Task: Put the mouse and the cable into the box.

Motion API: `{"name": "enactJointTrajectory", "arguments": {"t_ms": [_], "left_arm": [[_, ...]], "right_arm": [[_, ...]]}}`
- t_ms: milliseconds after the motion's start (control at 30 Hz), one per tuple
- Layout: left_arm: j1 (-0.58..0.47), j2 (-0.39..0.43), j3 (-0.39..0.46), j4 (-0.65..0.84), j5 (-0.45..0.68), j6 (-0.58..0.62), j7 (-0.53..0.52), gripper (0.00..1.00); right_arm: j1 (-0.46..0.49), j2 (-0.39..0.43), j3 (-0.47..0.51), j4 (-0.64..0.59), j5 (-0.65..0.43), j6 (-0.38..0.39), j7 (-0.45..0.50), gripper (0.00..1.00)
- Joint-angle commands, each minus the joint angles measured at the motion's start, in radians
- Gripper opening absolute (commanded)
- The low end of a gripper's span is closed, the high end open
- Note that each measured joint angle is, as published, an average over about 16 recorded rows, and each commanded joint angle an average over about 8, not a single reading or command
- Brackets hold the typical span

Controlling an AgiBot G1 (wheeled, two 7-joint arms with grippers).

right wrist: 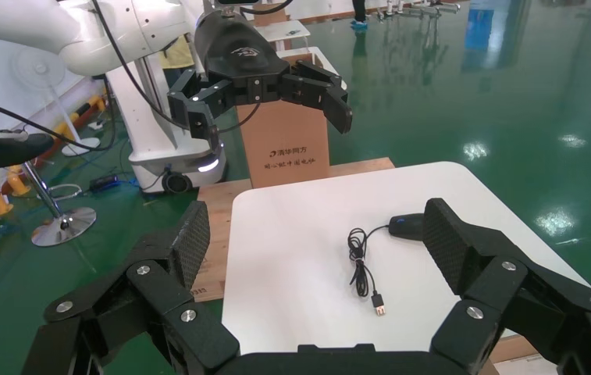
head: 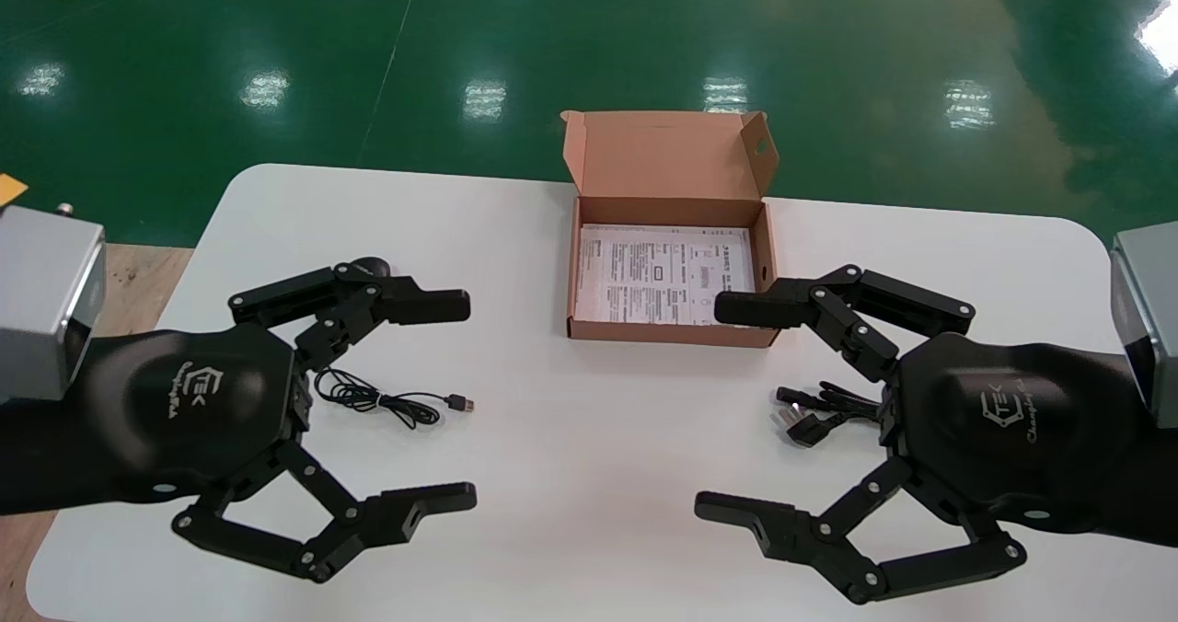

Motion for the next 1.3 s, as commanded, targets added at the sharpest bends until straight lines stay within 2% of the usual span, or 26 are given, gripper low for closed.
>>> {"name": "enactJointTrajectory", "arguments": {"t_ms": [33,633,767,900,1000,1133,1300], "left_arm": [[0.0,0.0,0.0,0.0,0.0,0.0,0.0,1.0],[0.0,0.0,0.0,-0.001,0.001,0.001,0.0,1.0],[-0.021,0.003,0.018,-0.008,0.033,0.022,0.004,1.0],[-0.112,0.024,0.087,-0.001,0.142,0.066,0.021,1.0],[-0.21,0.053,0.158,0.045,0.255,0.085,0.052,1.0],[-0.321,0.102,0.243,0.17,0.402,0.08,0.127,1.0],[-0.438,0.18,0.345,0.383,0.588,0.073,0.271,1.0]], "right_arm": [[0.0,0.0,0.0,0.0,0.0,0.0,0.0,1.0],[0.003,0.0,-0.001,-0.003,-0.003,0.0,-0.001,1.0],[0.003,0.0,-0.002,-0.004,-0.005,-0.001,-0.003,1.0],[0.021,0.012,-0.011,-0.016,-0.05,-0.017,-0.029,1.0],[0.059,0.02,-0.027,-0.069,-0.117,-0.041,-0.078,1.0],[0.137,0.022,-0.07,-0.179,-0.239,-0.072,-0.185,1.0],[0.247,0.004,-0.159,-0.315,-0.436,-0.073,-0.357,1.0]]}}
